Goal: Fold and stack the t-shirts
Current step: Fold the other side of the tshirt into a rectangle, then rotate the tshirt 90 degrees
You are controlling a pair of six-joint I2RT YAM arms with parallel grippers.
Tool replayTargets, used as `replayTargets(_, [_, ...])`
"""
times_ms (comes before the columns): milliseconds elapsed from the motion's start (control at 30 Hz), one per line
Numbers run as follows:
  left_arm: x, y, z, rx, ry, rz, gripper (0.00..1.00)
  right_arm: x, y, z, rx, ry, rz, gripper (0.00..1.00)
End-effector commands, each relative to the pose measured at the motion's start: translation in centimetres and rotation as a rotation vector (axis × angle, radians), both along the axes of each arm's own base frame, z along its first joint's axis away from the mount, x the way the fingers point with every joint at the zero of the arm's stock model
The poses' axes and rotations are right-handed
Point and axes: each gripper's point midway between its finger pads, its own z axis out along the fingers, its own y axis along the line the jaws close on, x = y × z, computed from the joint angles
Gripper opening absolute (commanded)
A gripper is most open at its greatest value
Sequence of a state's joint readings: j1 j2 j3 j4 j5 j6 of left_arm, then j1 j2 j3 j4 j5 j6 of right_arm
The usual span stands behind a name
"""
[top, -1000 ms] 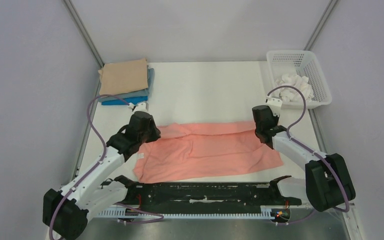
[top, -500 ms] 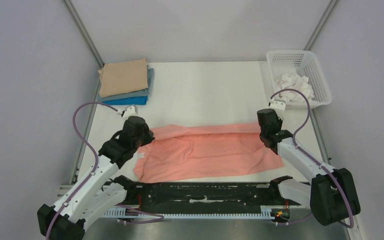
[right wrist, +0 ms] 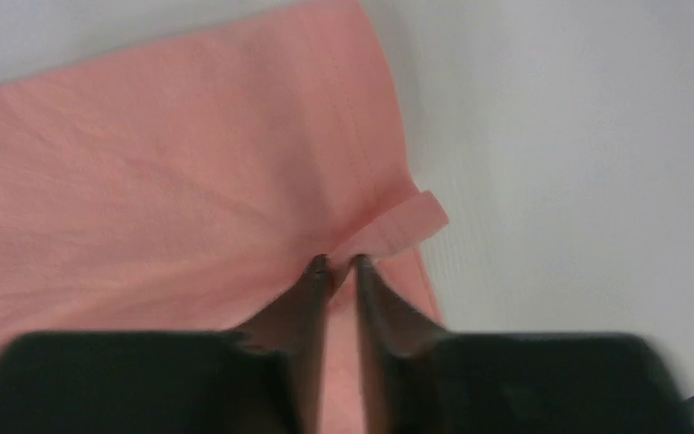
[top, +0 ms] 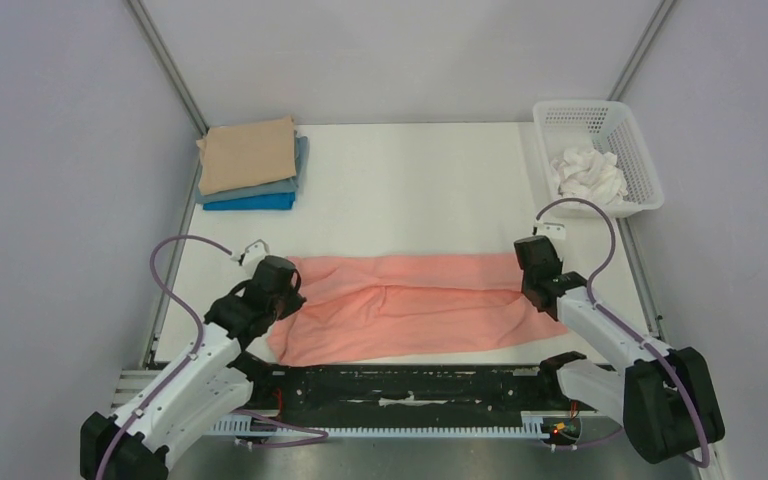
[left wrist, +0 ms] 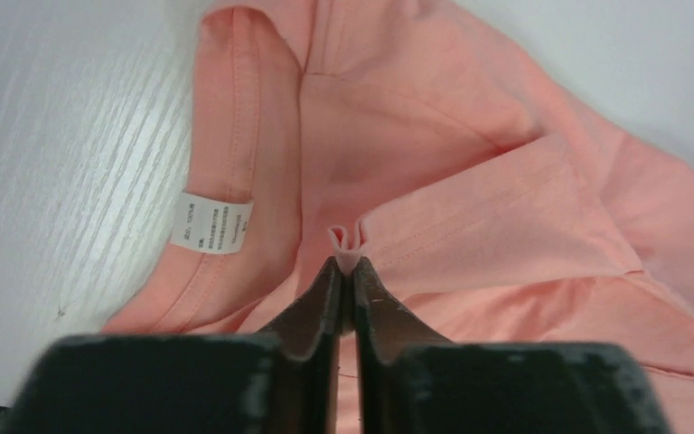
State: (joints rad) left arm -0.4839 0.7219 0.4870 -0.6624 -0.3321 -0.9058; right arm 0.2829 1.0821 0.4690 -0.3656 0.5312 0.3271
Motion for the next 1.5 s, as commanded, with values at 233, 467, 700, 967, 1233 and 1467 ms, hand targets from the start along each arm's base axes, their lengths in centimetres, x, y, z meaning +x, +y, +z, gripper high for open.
replayTargets(233, [-0.2,0.2,2.8,-0.041,-0.021,0.059,0.76,-0.7,0.1,3.4,0.053,-0.108,0.007,0.83])
replayTargets(467, [2.3,-6.7,4.2,-0.217,-0.047,-0.233,0.8,2.8,6.7,7.2,0.322,-0.366,0.294,0.98])
replayTargets(700, [2.0,-8.5,-4.5,-0.203,0.247,-0.228,0.82,1.9,14.3,4.4,0.609,-0.291,0.607,0.98])
replayTargets(967, [8.6,-8.8,-7.3,-0.101,0.294,-0.161,0.83,2.1,14.4,0.7,0.607,-0.176,0.591,0.98])
replayTargets(1233, [20.3,-13.8,-9.5,-0.154,0.445,-0.244,0.84,-0.2,14.6,-2.3,0.644,-0.048,0.582,0.98])
replayTargets(1467, [25.8,-16.5,-9.6,-0.213,0.439,-0.276,0.85,-7.3,16.7,-4.3,0.761,0.159,0.685,0.98])
